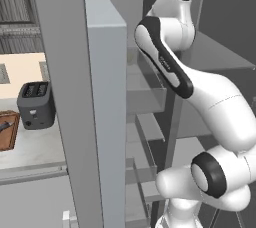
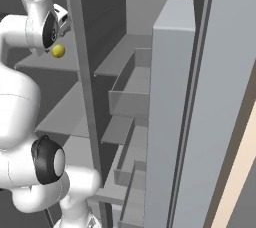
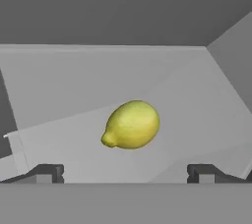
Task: Retrieve a lemon from the fridge and place it on the cutting board with the fish.
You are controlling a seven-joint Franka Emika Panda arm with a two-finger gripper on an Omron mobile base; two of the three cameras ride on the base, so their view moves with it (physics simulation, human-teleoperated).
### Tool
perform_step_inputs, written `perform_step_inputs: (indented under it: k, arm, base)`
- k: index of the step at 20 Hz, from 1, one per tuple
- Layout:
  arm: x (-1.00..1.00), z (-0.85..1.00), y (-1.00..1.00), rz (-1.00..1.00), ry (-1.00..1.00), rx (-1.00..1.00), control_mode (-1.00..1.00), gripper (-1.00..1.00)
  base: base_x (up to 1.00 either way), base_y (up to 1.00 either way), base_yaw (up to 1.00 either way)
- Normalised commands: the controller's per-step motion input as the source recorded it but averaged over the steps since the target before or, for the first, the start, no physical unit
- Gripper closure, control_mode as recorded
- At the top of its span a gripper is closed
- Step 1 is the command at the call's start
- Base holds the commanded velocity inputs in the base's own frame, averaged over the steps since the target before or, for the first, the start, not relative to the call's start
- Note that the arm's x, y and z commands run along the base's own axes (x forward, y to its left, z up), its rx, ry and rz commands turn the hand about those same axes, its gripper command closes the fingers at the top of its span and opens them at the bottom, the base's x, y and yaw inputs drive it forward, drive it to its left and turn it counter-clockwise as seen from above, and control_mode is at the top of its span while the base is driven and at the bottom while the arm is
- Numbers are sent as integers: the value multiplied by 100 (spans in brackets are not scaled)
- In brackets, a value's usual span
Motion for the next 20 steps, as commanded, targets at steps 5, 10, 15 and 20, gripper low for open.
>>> perform_step_inputs:
  k: [5,10,15,20]
  arm:
    - [25,-14,16,3,0,0,-100,-100]
    - [23,-4,14,0,0,0,-100,-100]
    - [31,0,27,0,7,0,-100,-100]
    - [28,0,20,0,14,0,-100,-100]
  base:
    - [0,0,0]
    - [0,0,0]
    - [0,0,0]
    - [0,0,0]
